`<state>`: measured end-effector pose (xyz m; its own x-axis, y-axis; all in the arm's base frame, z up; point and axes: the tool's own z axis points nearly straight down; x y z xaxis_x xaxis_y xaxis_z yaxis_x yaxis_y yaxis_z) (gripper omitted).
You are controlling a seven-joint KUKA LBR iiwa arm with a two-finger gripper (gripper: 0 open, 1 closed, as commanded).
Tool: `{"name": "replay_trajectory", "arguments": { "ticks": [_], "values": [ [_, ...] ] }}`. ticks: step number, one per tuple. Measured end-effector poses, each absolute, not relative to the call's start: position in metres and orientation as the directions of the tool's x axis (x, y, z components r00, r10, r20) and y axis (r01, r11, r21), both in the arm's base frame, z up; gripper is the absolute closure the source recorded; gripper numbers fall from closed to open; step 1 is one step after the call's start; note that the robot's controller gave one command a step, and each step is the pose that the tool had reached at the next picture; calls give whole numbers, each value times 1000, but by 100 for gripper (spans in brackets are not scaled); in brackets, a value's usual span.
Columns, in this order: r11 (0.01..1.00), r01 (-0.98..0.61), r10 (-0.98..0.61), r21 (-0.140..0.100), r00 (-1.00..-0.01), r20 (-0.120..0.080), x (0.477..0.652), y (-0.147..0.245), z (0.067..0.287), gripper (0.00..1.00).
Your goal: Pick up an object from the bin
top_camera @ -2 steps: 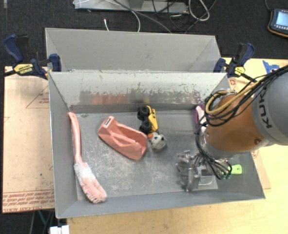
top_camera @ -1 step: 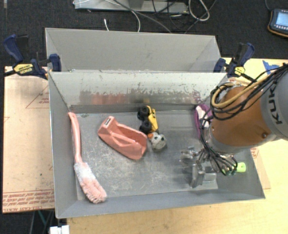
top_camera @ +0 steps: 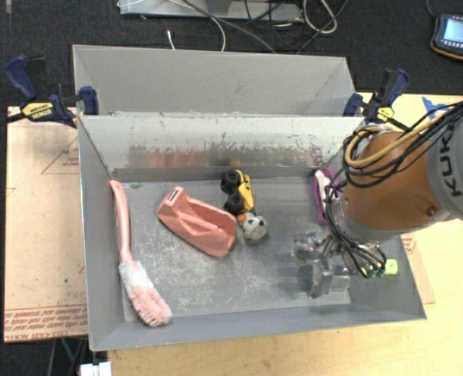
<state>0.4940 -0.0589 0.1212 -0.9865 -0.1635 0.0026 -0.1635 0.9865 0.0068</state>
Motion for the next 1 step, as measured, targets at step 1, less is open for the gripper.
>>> {"name": "replay_trajectory", "arguments": {
  "ticks": [1],
  "values": [
    [987,-162,-162,8,-987,5,494,-58,141,100]
  ]
}}
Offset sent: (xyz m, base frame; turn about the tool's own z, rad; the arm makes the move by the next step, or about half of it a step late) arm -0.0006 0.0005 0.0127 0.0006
